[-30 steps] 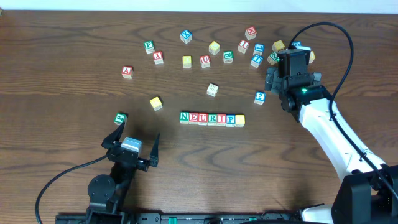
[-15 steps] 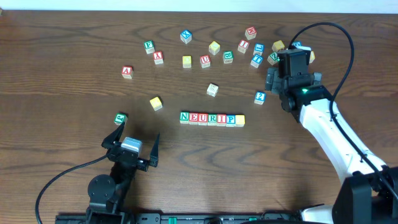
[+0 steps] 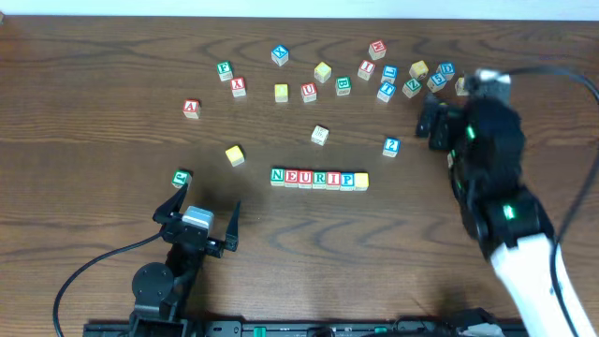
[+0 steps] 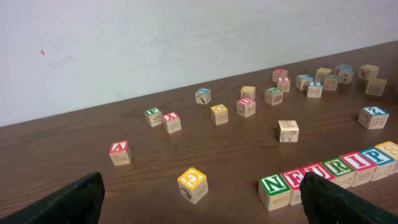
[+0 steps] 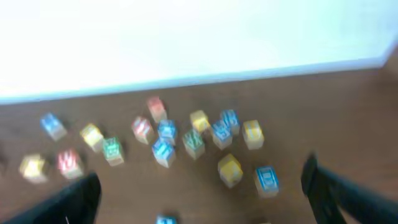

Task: Spell out NEURIPS

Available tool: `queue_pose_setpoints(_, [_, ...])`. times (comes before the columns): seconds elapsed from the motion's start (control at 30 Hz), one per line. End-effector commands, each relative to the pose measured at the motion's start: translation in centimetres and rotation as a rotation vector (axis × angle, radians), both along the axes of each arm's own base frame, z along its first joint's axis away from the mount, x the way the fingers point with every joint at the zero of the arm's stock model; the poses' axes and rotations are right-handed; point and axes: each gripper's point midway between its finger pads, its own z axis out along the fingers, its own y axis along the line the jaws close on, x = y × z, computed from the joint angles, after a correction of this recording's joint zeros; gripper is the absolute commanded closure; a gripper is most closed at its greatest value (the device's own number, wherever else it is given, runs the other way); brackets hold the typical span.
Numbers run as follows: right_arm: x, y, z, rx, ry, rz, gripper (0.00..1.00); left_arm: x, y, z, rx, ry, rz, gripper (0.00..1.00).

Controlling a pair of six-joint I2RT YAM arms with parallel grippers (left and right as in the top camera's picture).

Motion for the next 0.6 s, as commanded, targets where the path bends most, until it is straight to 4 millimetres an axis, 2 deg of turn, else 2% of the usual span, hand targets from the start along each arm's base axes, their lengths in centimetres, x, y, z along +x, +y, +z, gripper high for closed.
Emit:
queue_pose_setpoints(0.0, [-3.1,0.8,-1.6,-0.086,-0.056,0.125,0.01,-0.3,-0.6,-1.4,-0.006,0.052,-0.036,0.01])
queue_pose_setpoints(0.13, [-6.1,1.3,-2.8,-0.135,-0.159,0.213,0.01,-0.3,-0.6,-1.4,-0.006,0.052,-0.036,0.01])
queue_pose_setpoints(0.2, [-7.7,1.9,-4.1,-0.173,-0.198,0.273,0.01,-0.3,-0.6,-1.4,-0.006,0.052,-0.036,0.01])
queue_pose_setpoints(0.47, [-10.1,1.7,-8.2,-0.178,-0.208,0.295,0.01,-0.3,-0.6,-1.4,-0.006,0.052,-0.036,0.01])
queue_pose_setpoints(0.57, [-10.8,2.5,-9.2,-0.242,-0.235,0.364,0.01,-0.3,-0.6,-1.4,-0.006,0.052,-0.036,0.01])
